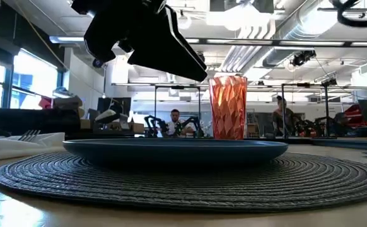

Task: Set table place
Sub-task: Adjust the silver spoon

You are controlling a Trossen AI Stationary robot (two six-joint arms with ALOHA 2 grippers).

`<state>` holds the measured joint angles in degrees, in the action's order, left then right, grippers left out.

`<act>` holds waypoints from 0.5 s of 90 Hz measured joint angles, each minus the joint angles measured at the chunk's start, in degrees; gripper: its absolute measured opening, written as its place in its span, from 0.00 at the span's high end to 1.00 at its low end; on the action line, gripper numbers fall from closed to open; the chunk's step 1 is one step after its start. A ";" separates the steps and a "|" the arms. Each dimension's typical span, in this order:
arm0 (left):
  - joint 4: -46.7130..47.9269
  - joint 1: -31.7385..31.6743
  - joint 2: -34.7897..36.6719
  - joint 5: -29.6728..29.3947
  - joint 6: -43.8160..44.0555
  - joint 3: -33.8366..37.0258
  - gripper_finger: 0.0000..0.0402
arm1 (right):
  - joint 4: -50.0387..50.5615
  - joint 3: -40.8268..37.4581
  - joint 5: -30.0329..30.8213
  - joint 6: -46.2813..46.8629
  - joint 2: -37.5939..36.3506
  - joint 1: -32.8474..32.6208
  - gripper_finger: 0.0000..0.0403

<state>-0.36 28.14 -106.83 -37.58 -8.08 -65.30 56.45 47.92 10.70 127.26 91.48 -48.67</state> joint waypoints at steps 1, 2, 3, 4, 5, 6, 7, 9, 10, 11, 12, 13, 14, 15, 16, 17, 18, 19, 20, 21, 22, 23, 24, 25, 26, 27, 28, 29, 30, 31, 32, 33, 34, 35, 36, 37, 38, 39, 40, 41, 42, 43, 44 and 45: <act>0.04 0.00 0.00 0.01 0.00 0.00 0.61 | 0.02 0.00 -0.03 -0.26 0.02 0.26 1.00; 0.09 -0.01 0.00 0.01 0.00 0.00 0.61 | 0.04 0.00 -0.07 -0.60 0.03 0.51 1.00; 0.15 -0.04 0.00 0.00 0.00 0.00 0.61 | 0.06 0.00 -0.11 -1.17 0.05 0.73 1.00; 0.21 -0.06 0.00 0.01 -0.01 0.00 0.61 | 0.05 0.00 -0.14 -1.54 0.09 0.97 1.00; 0.25 -0.07 0.00 0.02 -0.03 0.00 0.61 | 0.04 0.00 -0.17 -1.77 0.15 1.23 1.00; 0.28 -0.07 0.00 0.02 -0.04 0.00 0.61 | -0.03 0.00 -0.28 -2.22 0.28 1.50 1.00; 0.28 -0.07 0.00 0.02 -0.07 0.00 0.61 | -0.11 0.00 -0.38 -2.61 0.41 1.76 1.00; 0.27 -0.07 0.00 0.02 -0.09 0.00 0.61 | -0.36 0.00 -0.52 -3.34 0.69 2.26 1.00; 0.26 -0.06 0.00 0.02 -0.09 0.00 0.61 | -0.52 0.00 -0.57 -3.79 0.87 2.54 1.00; 0.26 -0.05 0.00 0.02 -0.09 0.00 0.61 | -0.64 0.00 -0.68 -4.22 1.03 2.79 1.00; 0.26 -0.06 0.00 0.02 -0.09 0.00 0.61 | -0.76 0.00 -0.72 -4.60 1.17 3.06 1.00; 0.27 -0.07 0.00 0.02 -0.08 0.00 0.61 | -0.88 0.00 -0.72 -4.94 1.28 3.33 1.00; 0.28 -0.07 0.00 0.02 -0.07 0.00 0.61 | -1.01 0.00 -0.70 -5.30 1.36 3.62 1.00; 0.33 -0.07 0.00 0.02 -0.07 0.00 0.61 | -1.14 0.00 -0.69 -5.74 1.43 3.92 1.00; 0.38 -0.07 0.00 0.02 -0.07 0.00 0.61 | -1.25 0.00 -0.68 -6.28 1.48 4.23 1.00; 0.45 -0.07 0.00 0.02 -0.07 0.00 0.61 | -1.36 0.00 -0.65 -6.60 1.54 4.54 1.00; 0.51 -0.07 0.00 0.01 -0.07 0.00 0.61 | -1.47 0.00 -0.63 -6.92 1.59 4.84 1.00; 0.57 -0.07 0.00 0.00 -0.09 0.00 0.61 | -1.58 0.00 -0.66 -7.52 1.67 5.16 1.00; 0.60 -0.07 0.00 0.00 -0.09 0.00 0.61 | -1.75 0.00 -0.66 -8.00 1.77 5.46 1.00; 0.62 -0.07 0.00 0.00 -0.09 0.00 0.61 | -1.95 0.00 -0.63 -8.35 1.89 5.75 1.00; 0.63 -0.07 0.00 0.00 -0.09 0.00 0.61 | -2.17 0.00 -0.69 -8.97 2.03 6.03 1.00; 0.63 -0.07 0.00 0.00 -0.09 0.00 0.61 | -2.41 0.00 -0.72 -9.48 2.17 6.28 1.00; 0.63 -0.07 0.00 0.01 -0.09 0.00 0.61 | -2.67 0.00 -0.72 -9.84 2.32 6.50 1.00; 0.61 -0.07 0.00 0.04 -0.09 0.00 0.61 | -2.87 0.00 -0.78 -10.34 2.48 6.72 1.00; 0.61 -0.05 0.00 0.07 -0.08 0.00 0.61 | -3.06 0.00 -0.83 -10.77 2.62 6.93 1.00; 0.61 -0.04 0.00 0.11 -0.06 0.00 0.61 | -3.25 0.00 -0.84 -11.00 2.74 7.10 1.00; 0.62 -0.04 0.00 0.18 -0.04 0.00 0.61 | -3.42 0.00 -0.83 -11.46 2.82 7.29 1.00; 0.65 -0.04 0.00 0.28 0.00 0.00 0.61 | -3.58 0.00 -0.81 -11.90 2.88 7.47 1.00; 0.70 -0.04 0.00 0.41 0.06 0.00 0.61 | -3.72 0.00 -0.76 -12.06 2.91 7.63 1.00; 0.79 -0.04 0.00 0.54 0.11 0.00 0.61 | -3.82 0.00 -0.73 -12.29 2.92 7.80 1.00; 0.89 -0.04 0.00 0.65 0.16 0.00 0.61 | -3.91 0.00 -0.71 -12.55 2.94 7.97 1.00; 1.02 -0.04 0.00 0.73 0.21 0.00 0.61 | -3.98 0.00 -0.68 -12.78 2.94 8.12 1.00; 1.15 -0.04 0.00 0.79 0.25 0.00 0.61 | -4.00 0.00 -0.63 -12.90 2.94 8.25 1.00; 1.27 -0.04 0.00 0.85 0.28 0.00 0.61 | -4.00 0.00 -0.56 -12.96 2.94 8.37 1.00; 1.40 -0.04 0.00 0.92 0.28 0.00 0.61 | -4.00 0.00 -0.49 -13.15 2.94 8.51 1.00; 1.51 -0.04 0.00 0.93 0.29 0.00 0.61 | -4.00 0.00 -0.41 -13.27 2.94 8.62 1.00; 1.61 -0.04 0.00 0.92 0.31 0.00 0.61 | -3.98 0.00 -0.31 -13.28 2.95 8.67 1.00; 1.68 -0.04 0.00 0.95 0.31 0.00 0.61 | -3.96 0.00 -0.27 -13.39 2.96 8.74 1.00; 1.74 -0.04 0.00 0.95 0.31 0.00 0.61 | -3.93 0.00 -0.26 -13.52 2.96 8.82 1.00; 1.81 -0.04 0.00 0.94 0.33 0.00 0.61 | -3.86 0.00 -0.27 -13.68 2.96 8.88 1.00; 1.88 -0.04 0.00 0.94 0.34 0.00 0.61 | -3.76 0.00 -0.28 -13.75 2.96 8.92 1.00; 1.95 -0.04 0.00 0.93 0.37 0.00 0.61 | -3.65 0.00 -0.28 -13.75 2.96 8.94 1.00; 2.03 -0.04 0.00 0.92 0.40 0.00 0.61 | -3.46 0.00 -0.29 -13.75 2.93 8.94 1.00; 2.14 -0.04 0.00 0.92 0.46 0.00 0.61 | -3.32 0.00 -0.30 -13.75 2.89 8.94 1.00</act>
<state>1.78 28.10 -106.83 -36.67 -7.61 -65.30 53.13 47.92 10.40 113.51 94.37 -39.72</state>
